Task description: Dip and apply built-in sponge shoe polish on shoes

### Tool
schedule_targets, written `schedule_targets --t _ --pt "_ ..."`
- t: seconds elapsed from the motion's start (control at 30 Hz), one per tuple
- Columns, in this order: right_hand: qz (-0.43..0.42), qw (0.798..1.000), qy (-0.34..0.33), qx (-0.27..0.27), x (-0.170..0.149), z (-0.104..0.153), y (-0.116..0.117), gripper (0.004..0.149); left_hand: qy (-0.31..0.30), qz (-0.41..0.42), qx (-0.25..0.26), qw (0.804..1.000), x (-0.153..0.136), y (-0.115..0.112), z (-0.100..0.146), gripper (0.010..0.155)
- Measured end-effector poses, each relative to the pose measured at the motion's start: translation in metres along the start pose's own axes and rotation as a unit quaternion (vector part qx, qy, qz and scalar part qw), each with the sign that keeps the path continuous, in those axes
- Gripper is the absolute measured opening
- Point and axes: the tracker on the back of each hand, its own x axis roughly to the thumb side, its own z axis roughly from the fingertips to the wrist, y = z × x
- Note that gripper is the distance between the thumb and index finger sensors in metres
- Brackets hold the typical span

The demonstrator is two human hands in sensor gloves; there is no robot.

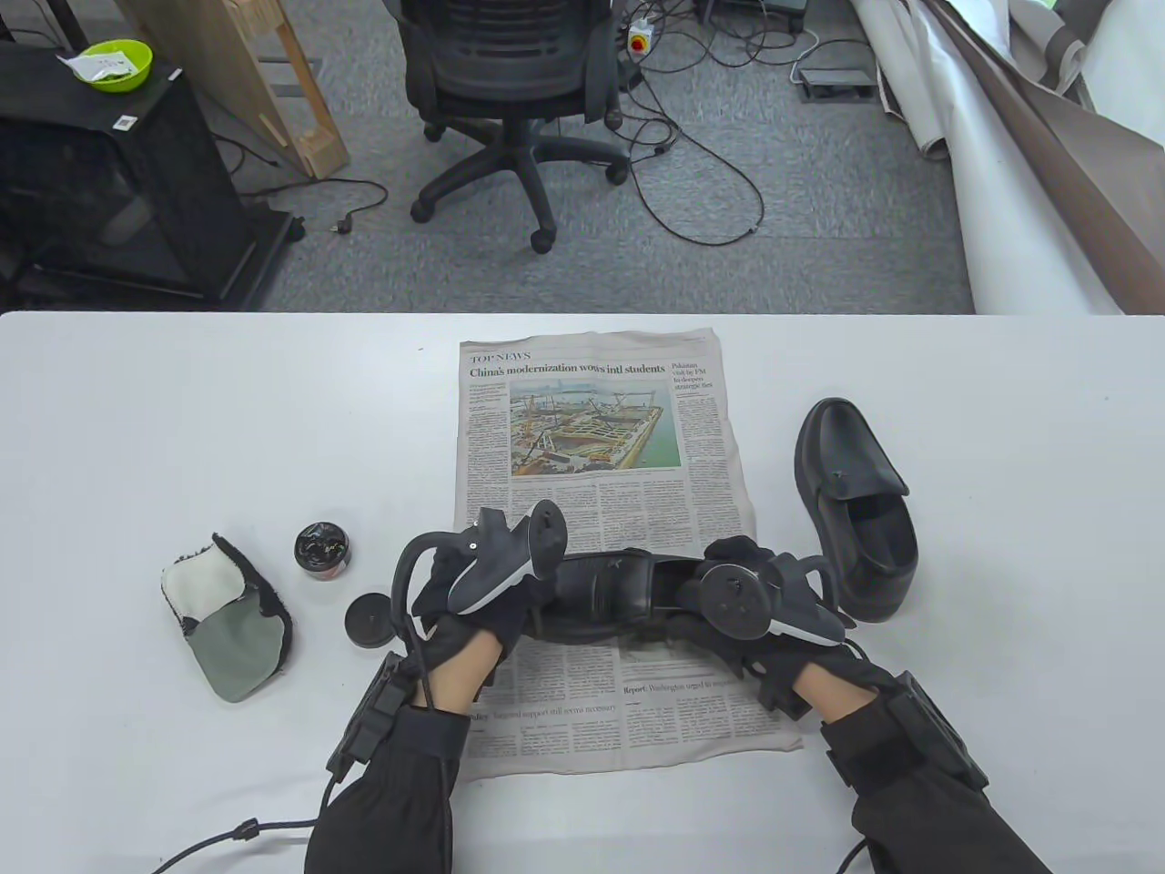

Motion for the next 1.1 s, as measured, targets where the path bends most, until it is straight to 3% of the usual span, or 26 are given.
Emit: schedule_targets --t 0.3,0.5,0.67,0.93,1.1 --pt "-0.002 1.0 0.0 -0.001 0.0 0.0 0.0 0.041 -0.015 0.034 0.008 0.999 -0.006 0.001 0.003 0.051" --pt "-0.001 1.0 0.002 -0.001 0.0 0.0 0.0 0.041 -0.056 0.07 -0.041 0.995 -0.003 0.004 0.013 0.051" --pt "-0.001 1.0 -0.001 0.0 0.0 0.0 0.0 0.04 -0.081 0.117 -0.052 0.988 0.009 0.002 0.016 0.05" --pt "-0.005 1.0 -0.005 0.002 -0.001 0.0 0.0 0.04 -0.054 0.075 0.041 0.995 0.029 0.005 0.01 0.05" --pt "-0.005 1.0 -0.004 0.0 -0.001 0.0 0.0 0.04 -0.034 0.053 0.054 0.997 0.027 0.0 0.001 0.05"
